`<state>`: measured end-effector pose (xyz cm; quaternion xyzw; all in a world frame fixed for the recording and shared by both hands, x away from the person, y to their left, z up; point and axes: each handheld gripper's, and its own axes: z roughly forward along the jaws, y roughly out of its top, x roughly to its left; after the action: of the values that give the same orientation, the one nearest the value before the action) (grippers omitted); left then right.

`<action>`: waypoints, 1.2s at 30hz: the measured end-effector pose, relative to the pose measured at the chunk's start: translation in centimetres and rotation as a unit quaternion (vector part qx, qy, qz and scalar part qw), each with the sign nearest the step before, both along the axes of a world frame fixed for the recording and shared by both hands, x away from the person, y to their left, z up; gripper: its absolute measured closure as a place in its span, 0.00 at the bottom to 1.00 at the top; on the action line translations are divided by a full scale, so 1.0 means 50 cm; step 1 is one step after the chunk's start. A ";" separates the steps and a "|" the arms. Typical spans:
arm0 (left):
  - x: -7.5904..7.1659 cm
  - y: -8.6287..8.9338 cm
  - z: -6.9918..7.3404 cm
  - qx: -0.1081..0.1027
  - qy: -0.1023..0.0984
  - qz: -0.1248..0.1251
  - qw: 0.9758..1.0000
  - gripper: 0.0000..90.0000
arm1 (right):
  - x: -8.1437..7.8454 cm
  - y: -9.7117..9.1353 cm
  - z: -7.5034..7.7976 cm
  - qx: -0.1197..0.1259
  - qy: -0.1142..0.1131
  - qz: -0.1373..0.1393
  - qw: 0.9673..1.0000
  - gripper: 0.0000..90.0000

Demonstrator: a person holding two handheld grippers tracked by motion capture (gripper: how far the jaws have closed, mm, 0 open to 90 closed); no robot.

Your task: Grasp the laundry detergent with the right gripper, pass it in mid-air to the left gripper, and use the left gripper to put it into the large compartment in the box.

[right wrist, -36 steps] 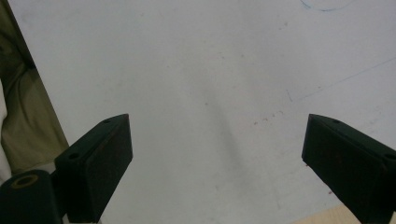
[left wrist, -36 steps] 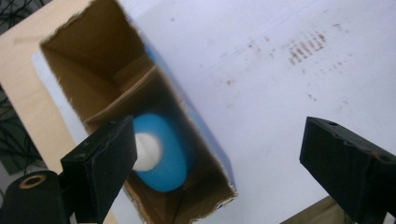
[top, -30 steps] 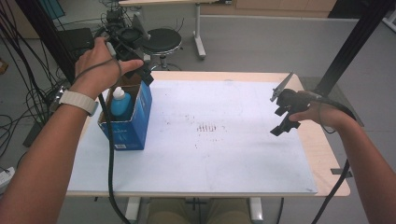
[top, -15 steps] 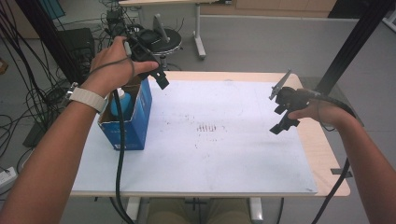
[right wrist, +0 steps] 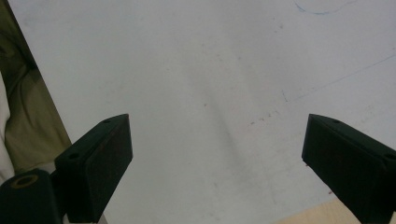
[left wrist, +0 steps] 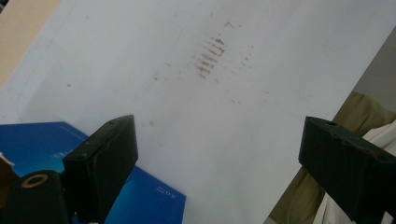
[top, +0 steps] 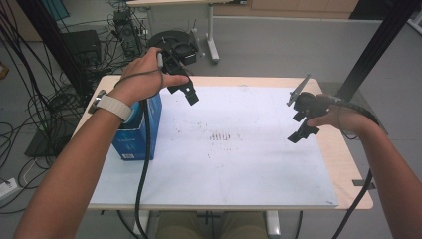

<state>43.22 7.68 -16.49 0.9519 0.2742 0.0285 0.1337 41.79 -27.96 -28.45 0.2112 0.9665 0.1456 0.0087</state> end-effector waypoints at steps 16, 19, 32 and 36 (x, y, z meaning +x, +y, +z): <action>-0.013 -0.061 -0.043 0.009 0.002 -0.082 0.997 0.13 | -0.008 -0.003 -0.003 0.000 0.000 -0.005 1.000 0.09; -0.015 -0.068 -0.048 0.012 0.000 -0.089 0.996 0.13 | -0.009 -0.003 -0.005 0.001 0.001 -0.004 1.000 0.09; -0.028 -0.084 -0.079 0.016 -0.001 -0.120 0.993 0.13 | -0.012 -0.002 -0.010 0.001 0.002 -0.003 1.000 0.09; -0.032 -0.092 -0.095 0.024 0.004 -0.129 0.991 0.13 | -0.013 0.000 -0.010 0.002 0.002 -0.001 1.000 0.09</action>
<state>41.61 3.08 -21.26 0.9824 0.1484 0.0135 0.1122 41.15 -27.97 -28.96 0.2123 0.9660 0.1474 0.0066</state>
